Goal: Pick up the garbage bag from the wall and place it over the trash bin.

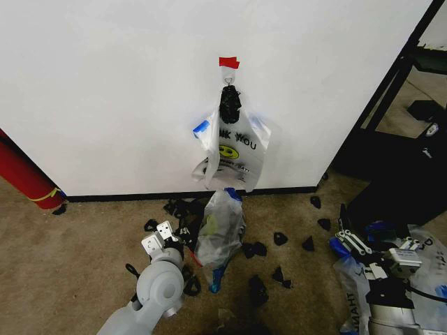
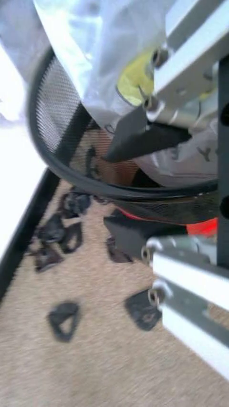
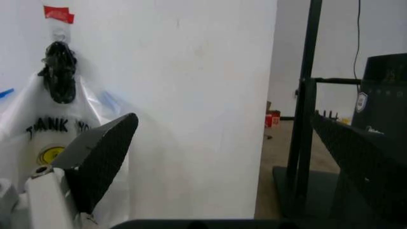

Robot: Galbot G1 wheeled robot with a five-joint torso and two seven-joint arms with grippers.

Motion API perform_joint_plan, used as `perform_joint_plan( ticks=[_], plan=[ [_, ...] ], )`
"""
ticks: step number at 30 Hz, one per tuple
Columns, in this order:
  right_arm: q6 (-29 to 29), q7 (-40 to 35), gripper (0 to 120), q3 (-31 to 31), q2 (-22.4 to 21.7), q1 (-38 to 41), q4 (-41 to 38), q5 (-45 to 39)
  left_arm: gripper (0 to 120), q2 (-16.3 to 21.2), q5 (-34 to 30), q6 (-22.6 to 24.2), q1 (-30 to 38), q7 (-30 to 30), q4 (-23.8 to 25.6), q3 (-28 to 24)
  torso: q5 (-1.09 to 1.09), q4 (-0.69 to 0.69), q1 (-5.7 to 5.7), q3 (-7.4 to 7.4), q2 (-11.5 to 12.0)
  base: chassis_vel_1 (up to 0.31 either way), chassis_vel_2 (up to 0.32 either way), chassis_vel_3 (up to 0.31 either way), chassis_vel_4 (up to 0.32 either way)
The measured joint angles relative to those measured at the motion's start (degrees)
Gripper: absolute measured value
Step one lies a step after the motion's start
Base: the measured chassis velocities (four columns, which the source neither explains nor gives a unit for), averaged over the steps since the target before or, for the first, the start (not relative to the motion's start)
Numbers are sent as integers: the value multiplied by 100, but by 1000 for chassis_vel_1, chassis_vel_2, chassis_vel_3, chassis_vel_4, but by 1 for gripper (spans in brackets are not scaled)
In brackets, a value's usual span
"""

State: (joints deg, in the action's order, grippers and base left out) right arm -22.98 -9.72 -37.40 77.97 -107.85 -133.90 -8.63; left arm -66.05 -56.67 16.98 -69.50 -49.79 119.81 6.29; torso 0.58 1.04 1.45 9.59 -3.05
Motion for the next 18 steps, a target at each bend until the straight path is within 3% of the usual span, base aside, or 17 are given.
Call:
perform_joint_plan(
  ticks=[4, 8, 11, 12, 16, 18],
  plan=[
    [35, -2, 100, 49, -6, 43, 1, 43, 54, 196, 427, 82, -94, 116, 282, 182, 0, -1, 0, 0, 0, 0, 0, 0, 0],
    [289, -279, 100, 34, -12, 123, 110, 137, 71, 661, 1060, 144, -76, 594, 844, 245, 0, -2, 0, 0, 0, 0, 0, 0, 0],
    [663, -650, 100, -72, -18, 208, 170, 84, 84, 1012, 1886, 470, 59, 1193, 1164, -122, 0, 0, 0, 0, 0, 0, 0, 0, 0],
    [663, -650, 100, -72, -18, 208, 170, 84, 84, 1012, 1886, 470, 59, 1193, 1164, -122, 0, 0, 0, 0, 0, 0, 0, 0, 0],
    [1037, -953, 100, -259, -40, 341, 186, -104, 98, 1389, 3236, 1065, 419, 2037, 1083, -879, 0, -1, 0, 0, 0, 0, 0, 0, 0],
    [1153, -1060, 100, -314, -55, 400, 205, -151, 100, 1466, 3481, 1317, 744, 2244, 994, -1252, 0, -1, 0, 0, 0, 0, 0, 0, 0]
  ],
)
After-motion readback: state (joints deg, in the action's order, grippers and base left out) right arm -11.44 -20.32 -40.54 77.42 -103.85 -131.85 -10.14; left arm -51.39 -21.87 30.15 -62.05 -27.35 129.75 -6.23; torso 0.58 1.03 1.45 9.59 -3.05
